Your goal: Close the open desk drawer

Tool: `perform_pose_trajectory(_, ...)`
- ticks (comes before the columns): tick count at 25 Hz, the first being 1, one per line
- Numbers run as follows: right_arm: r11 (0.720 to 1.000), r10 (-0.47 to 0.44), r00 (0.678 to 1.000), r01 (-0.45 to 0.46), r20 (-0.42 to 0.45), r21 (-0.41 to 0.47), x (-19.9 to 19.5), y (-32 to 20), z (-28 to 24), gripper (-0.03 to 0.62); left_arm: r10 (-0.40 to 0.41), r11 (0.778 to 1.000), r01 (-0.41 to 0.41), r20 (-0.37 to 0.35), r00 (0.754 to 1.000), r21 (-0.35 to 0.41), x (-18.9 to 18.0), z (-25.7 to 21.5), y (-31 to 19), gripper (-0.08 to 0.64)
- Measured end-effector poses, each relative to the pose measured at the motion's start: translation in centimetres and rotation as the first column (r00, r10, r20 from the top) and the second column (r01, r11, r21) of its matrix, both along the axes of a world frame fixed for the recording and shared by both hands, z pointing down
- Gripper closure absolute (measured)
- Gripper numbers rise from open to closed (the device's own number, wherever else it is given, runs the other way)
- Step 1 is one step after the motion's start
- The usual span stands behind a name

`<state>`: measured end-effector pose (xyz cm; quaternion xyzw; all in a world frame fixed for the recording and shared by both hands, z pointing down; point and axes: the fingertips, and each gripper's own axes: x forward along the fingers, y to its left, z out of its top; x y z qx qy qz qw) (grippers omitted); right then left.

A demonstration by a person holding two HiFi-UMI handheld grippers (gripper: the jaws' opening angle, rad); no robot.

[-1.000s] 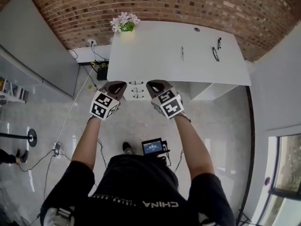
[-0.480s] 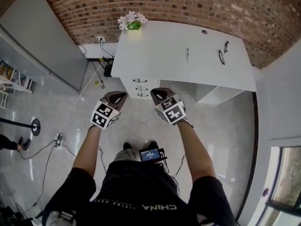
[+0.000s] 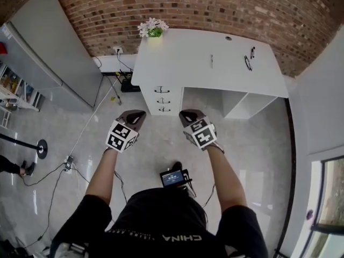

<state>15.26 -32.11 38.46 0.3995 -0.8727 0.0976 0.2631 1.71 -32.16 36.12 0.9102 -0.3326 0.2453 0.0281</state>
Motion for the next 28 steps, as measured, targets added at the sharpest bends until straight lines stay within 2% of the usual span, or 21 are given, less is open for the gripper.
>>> perform_pose_trajectory(8,0.999,-0.022,1.0,0.023,-0.021,0.048,-5.9,10.3,-1.4,0.575,-0.012,1.0,0.013,-0.01,1.0,0.017,-5.2,0.1,10.9,0.548)
perform_pose_trajectory(13,0.999,-0.008,0.999,0.01,-0.05,0.045,-7.1,16.9,-0.9,0.575,0.004,1.0,-0.003,-0.005,1.0,0.021,-6.2,0.2,17.1,0.548)
perform_pose_trajectory(19,0.999,0.007,0.998,-0.005,-0.062,0.034,-5.5,21.8,-1.0,0.575,0.007,1.0,-0.007,-0.027,1.0,-0.002,-4.8,0.3,21.4,0.548)
perform_pose_trajectory(28,0.999,-0.017,0.998,0.02,-0.06,0.036,-1.3,22.6,-1.9,0.575,-0.003,1.0,0.003,-0.034,0.999,-0.001,0.1,0.7,22.5,0.548)
